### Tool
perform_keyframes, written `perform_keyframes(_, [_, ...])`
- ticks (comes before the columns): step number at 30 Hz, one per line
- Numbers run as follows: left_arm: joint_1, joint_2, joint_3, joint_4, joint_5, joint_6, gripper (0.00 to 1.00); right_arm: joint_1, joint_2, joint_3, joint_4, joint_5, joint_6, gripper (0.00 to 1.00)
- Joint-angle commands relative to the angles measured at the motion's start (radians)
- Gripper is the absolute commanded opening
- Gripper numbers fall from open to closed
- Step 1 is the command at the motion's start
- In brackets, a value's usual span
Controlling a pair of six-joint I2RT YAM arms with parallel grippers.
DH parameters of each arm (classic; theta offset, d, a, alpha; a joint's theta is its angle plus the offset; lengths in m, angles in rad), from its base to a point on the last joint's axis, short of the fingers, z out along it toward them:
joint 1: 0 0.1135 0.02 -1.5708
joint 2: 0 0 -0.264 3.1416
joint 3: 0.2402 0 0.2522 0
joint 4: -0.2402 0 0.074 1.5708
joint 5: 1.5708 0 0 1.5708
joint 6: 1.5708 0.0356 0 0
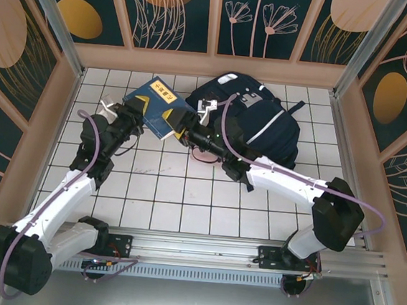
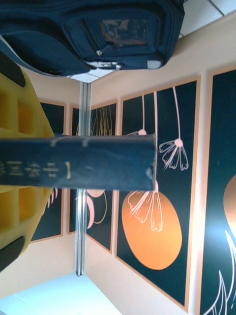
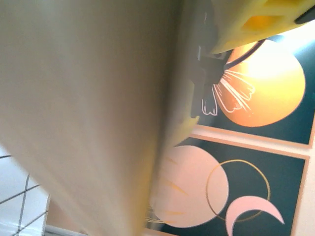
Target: Pack the student bag
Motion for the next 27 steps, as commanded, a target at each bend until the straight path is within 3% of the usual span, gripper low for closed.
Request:
perform_keyframes(1, [-0.009,-0.030,-0.013,0.037,-0.042,0.011,0.00,-0.004,0.001,0.047,0.048,0.015,-0.020,0.41])
perform_keyframes(8, [-0.069,0.003,-0.015,0.036,-0.080,0.059,0.00,-0.047,0.002,0.030,-0.010,0.050,-0.020,0.02])
perform_keyframes(9, [-0.082,0.018,-0.006,0.037,-0.076,0.071,0.00,-0.054,0.001,0.028,-0.022,0.051,-0.026,0.00])
perform_keyframes(11, [-0.100,0.046,0.014,0.033,-0.066,0.100,0.05,-0.070,-0.017,0.016,-0.065,0.069,-0.035,0.00])
perform_keyframes(14, [-0.104,0.079,0.073,-0.056,-0.056,0.193,0.43,-0.114,-0.102,-0.044,-0.127,0.119,-0.068,0.00])
perform_keyframes(16, [-0.104,0.106,0.158,-0.199,-0.078,0.317,0.56,-0.158,-0.182,-0.073,-0.236,0.166,-0.100,0.00])
perform_keyframes(19, [-0.108,0.211,0.308,-0.323,-0.060,0.514,0.63,-0.248,-0.312,-0.098,-0.432,0.226,-0.177,0.00])
perform_keyframes(22, [-0.132,0.405,0.485,-0.391,0.051,0.625,0.64,-0.364,-0.431,-0.124,-0.607,0.246,-0.244,0.00])
perform_keyframes(27, [-0.273,0.811,0.879,-0.554,0.155,0.821,0.66,-0.719,-0.625,-0.234,-0.752,0.175,-0.306,0.00])
